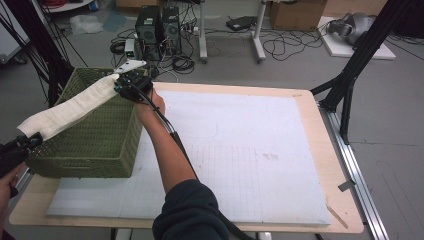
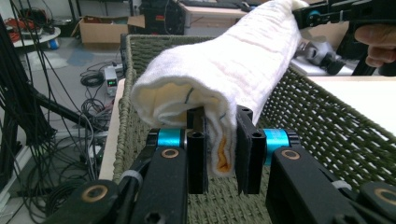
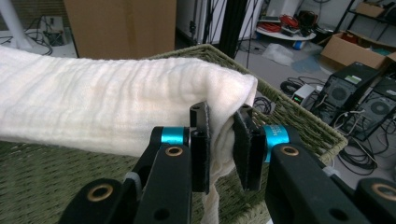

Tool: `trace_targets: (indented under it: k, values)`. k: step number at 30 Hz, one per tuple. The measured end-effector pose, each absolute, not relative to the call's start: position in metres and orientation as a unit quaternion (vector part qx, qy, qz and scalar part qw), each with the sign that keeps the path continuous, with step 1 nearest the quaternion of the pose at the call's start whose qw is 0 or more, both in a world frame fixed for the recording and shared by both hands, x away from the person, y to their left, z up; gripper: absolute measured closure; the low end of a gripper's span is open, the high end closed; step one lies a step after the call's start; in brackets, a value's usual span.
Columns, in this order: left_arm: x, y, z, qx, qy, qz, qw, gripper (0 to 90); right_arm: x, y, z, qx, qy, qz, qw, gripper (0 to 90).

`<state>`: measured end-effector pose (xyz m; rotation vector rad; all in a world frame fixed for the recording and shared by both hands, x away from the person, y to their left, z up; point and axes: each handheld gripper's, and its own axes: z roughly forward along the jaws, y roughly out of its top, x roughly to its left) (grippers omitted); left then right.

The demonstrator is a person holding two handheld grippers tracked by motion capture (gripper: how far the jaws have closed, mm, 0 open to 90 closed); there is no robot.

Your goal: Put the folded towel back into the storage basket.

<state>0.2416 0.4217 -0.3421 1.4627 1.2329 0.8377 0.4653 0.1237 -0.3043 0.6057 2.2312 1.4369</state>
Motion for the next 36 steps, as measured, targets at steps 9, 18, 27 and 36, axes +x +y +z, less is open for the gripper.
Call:
trace_targets:
  k: [9,18,27,36]
  values:
    - [0.250,0.420,-0.349,0.617,0.522,0.337,0.483,76.2,0.469,0.129,-0.313,0.227,0.806,0.507,0.203,78.6]
    - [0.240,0.415,-0.329,0.599,0.516,0.355,0.498,37.7,0.468,0.115,-0.304,0.230,0.807,0.498,0.218,51.3]
    - [0.243,0.386,-0.321,0.618,0.475,0.327,0.534,33.2,0.455,0.049,-0.272,0.222,0.797,0.513,0.227,44.5]
    - [0.260,0.341,-0.324,0.647,0.436,0.269,0.565,25.3,0.436,-0.028,-0.268,0.229,0.794,0.521,0.214,38.5]
